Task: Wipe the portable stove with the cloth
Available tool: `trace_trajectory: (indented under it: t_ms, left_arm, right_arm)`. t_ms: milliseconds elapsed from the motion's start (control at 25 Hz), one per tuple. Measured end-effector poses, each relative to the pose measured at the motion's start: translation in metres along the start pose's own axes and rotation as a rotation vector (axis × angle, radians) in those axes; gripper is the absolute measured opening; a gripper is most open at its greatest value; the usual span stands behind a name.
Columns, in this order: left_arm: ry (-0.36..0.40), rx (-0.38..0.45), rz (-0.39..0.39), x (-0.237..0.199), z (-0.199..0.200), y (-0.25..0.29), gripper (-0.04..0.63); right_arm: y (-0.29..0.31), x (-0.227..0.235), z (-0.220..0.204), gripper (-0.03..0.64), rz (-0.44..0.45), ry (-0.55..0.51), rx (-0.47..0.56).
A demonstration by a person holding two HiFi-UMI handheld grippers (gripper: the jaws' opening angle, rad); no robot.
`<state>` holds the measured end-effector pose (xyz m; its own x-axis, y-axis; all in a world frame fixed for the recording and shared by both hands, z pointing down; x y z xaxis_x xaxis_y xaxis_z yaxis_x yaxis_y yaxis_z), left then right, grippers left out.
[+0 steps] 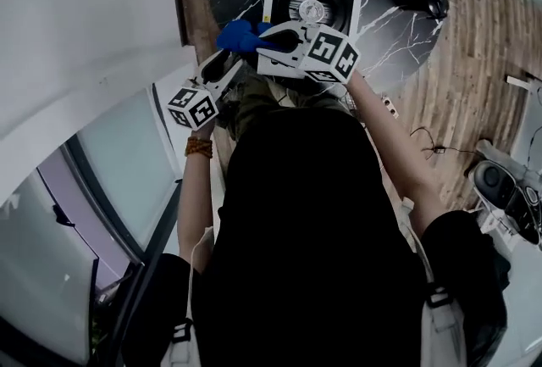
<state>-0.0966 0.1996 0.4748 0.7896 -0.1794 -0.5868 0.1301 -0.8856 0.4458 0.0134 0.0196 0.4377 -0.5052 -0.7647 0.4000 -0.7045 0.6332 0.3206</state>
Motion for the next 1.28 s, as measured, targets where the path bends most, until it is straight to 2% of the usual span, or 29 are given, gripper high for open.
trace_trajectory:
  t_ms: [80, 120, 280, 400, 480, 600, 640, 680, 760, 880, 920, 960, 1000, 1040, 1080, 1160, 1280]
  left_arm:
    - [-0.049, 0.055, -0.106, 0.007, 0.010, -0.004, 0.232]
    - [-0.060, 0.056, -0.173, 0.014, 0.013, 0.001, 0.236]
    - [-0.130, -0.056, -0.483, 0.050, 0.006, 0.037, 0.255]
    - [-0.250, -0.073, -0.636, 0.062, 0.001, 0.055, 0.228]
    - [-0.321, -0.055, -0.720, 0.069, -0.001, 0.061, 0.174]
    - [-0.416, 0.002, -0.811, 0.077, -0.002, 0.066, 0.177]
    - [-0.441, 0.019, -0.841, 0.080, -0.002, 0.067, 0.199]
    - [-0.462, 0.030, -0.868, 0.083, -0.002, 0.067, 0.258]
    - [-0.473, 0.016, -0.892, 0.090, -0.003, 0.070, 0.271]
    - [-0.419, -0.058, -0.846, 0.098, -0.011, 0.082, 0.252]
    - [-0.401, -0.073, -0.805, 0.096, -0.013, 0.085, 0.187]
    - [-0.383, -0.077, -0.753, 0.093, -0.014, 0.088, 0.165]
    - [-0.362, -0.075, -0.696, 0.089, -0.014, 0.089, 0.138]
    - [-0.332, -0.072, -0.634, 0.086, -0.013, 0.089, 0.079]
    - [-0.288, -0.074, -0.565, 0.083, -0.010, 0.088, 0.073]
    - [-0.137, -0.119, -0.385, 0.074, -0.004, 0.083, 0.066]
    - [0.201, -0.270, -0.038, 0.054, -0.003, 0.077, 0.066]
  right_arm:
    - [-0.030, -0.026, -0.002, 0.038, 0.012, -0.049, 0.124]
    - [-0.041, -0.037, -0.005, 0.038, 0.010, -0.083, 0.151]
    - [-0.061, -0.072, -0.013, 0.038, -0.039, -0.244, 0.123]
    - [-0.075, -0.078, -0.014, 0.040, -0.099, -0.313, 0.127]
    - [-0.083, -0.078, -0.014, 0.040, -0.112, -0.325, 0.152]
    - [-0.094, -0.077, -0.016, 0.040, -0.153, -0.314, 0.188]
    - [-0.097, -0.078, -0.019, 0.040, -0.170, -0.309, 0.185]
    - [-0.098, -0.078, -0.022, 0.038, -0.185, -0.313, 0.169]
    - [-0.095, -0.081, -0.030, 0.040, -0.194, -0.360, 0.121]
    - [-0.079, -0.093, -0.042, 0.054, -0.159, -0.451, 0.017]
    - [-0.073, -0.097, -0.047, 0.091, -0.152, -0.470, -0.025]
    - [-0.069, -0.099, -0.054, 0.142, -0.156, -0.476, -0.064]
    - [-0.069, -0.099, -0.062, 0.158, -0.171, -0.469, -0.094]
    - [-0.072, -0.098, -0.072, 0.158, -0.199, -0.449, -0.113]
    - [-0.079, -0.095, -0.083, 0.158, -0.235, -0.415, -0.123]
    - [-0.099, -0.085, -0.108, 0.158, -0.323, -0.325, -0.152]
    - [-0.130, -0.067, -0.149, 0.180, -0.435, -0.257, -0.269]
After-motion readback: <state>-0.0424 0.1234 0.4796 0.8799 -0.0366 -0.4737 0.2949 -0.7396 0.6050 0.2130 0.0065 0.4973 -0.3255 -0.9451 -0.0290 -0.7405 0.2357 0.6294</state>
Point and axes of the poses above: the fingertips, and each gripper's own axes: y forward along the fingers, x to its right, z out of its top, the point moved 9 cm from there along -y, backward along the fingers, and after that the axes turned 2 degrees about z, right-handed, at the moved point
